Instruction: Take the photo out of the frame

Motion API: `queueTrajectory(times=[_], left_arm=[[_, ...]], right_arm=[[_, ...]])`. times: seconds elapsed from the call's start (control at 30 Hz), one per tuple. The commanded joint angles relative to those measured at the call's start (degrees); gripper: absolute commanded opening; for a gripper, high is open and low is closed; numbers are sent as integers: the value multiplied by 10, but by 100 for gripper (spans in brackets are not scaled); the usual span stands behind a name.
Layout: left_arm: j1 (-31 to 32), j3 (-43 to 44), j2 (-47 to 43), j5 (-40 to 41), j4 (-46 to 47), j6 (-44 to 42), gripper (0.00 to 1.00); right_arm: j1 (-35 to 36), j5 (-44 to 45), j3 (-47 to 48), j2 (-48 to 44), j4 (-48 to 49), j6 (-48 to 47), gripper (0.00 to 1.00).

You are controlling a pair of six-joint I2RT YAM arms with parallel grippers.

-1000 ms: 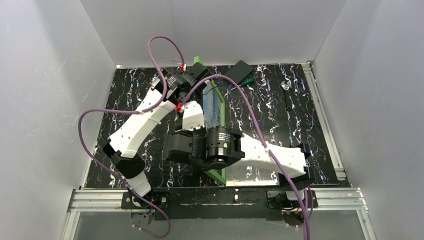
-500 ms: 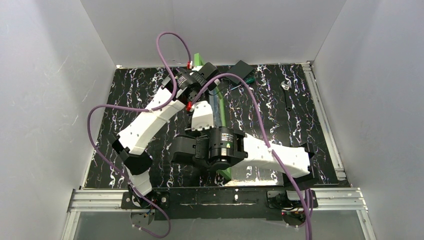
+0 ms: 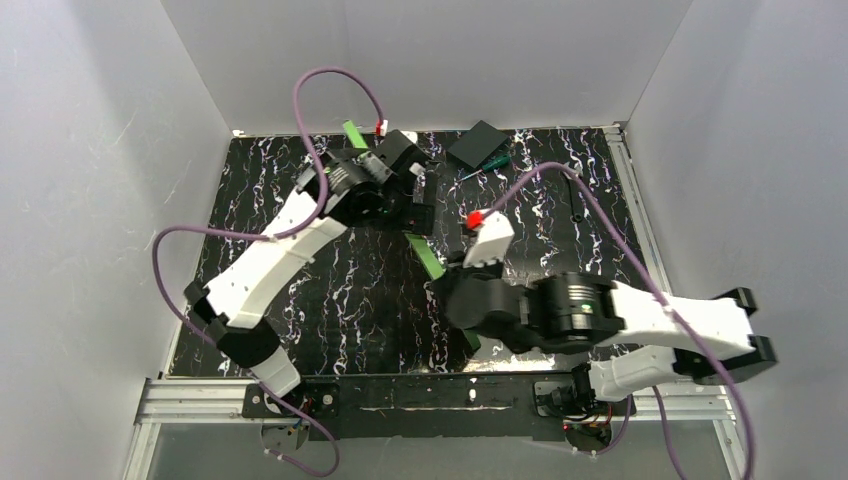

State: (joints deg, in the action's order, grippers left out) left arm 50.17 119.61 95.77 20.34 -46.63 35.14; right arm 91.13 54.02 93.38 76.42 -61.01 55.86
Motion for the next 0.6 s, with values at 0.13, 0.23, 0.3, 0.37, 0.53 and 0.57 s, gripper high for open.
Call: queueTrajectory(times=[0.13, 0.23, 0.3, 0.37, 0.53, 0.57], left_arm=[[-42, -89, -182, -53, 67, -94, 98], [-47, -118, -215, -68, 109, -116, 98], [-50, -105, -209, -74, 95, -116, 98], [-53, -98, -198, -101, 80, -111, 98], [-58, -164, -191, -171, 86, -93, 98], [-60, -181, -191, -178, 85, -92, 98]], right_arm=[[-39, -99, -237, -251, 137, 18, 1], [-62, -102, -282, -303, 121, 51, 1], [-73, -91, -294, -318, 89, 87, 1], [-84, -82, -301, -325, 66, 107, 1], [-91, -48, -325, -321, -39, 179, 1], [-91, -44, -343, -325, -52, 194, 1]])
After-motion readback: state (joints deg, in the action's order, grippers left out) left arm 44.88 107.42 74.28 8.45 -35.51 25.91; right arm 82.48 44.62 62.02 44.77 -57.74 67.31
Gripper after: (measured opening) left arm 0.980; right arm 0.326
